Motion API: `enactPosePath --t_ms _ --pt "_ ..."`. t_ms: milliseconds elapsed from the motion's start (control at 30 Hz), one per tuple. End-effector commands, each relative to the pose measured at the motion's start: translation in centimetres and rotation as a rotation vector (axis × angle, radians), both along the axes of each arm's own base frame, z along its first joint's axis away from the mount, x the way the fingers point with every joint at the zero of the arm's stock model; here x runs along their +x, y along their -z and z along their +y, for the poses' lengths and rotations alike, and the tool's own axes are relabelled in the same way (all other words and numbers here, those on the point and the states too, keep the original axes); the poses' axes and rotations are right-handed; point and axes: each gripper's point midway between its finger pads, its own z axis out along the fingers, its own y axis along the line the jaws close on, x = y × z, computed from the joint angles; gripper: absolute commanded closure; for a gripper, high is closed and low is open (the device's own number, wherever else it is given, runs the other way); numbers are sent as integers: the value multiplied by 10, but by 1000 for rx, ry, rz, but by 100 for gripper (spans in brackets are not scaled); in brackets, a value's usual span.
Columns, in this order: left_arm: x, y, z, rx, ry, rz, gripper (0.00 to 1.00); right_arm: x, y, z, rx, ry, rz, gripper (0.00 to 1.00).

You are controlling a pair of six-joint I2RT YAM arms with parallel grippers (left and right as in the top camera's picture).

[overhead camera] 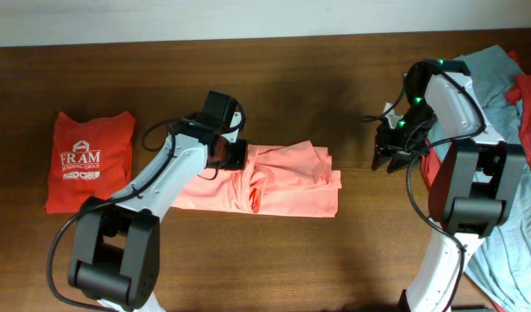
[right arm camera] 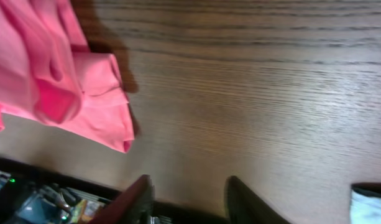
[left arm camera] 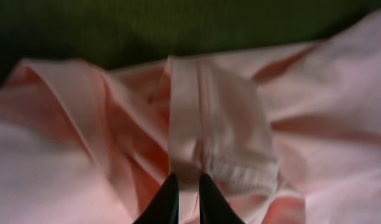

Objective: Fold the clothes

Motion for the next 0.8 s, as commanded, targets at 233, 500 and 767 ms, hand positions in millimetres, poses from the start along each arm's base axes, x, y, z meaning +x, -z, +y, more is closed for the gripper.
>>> enactPosePath --t_ms 233,500,767 --pt "13 19 -9 -31 1 -18 80 -3 -5 40 66 -88 -37 36" --pt "32 14 -16 -60 8 -98 79 -7 9 81 219 -75 -48 20" --pt "45 9 -12 -38 -12 -152 79 -22 58 97 237 -52 -52 19"
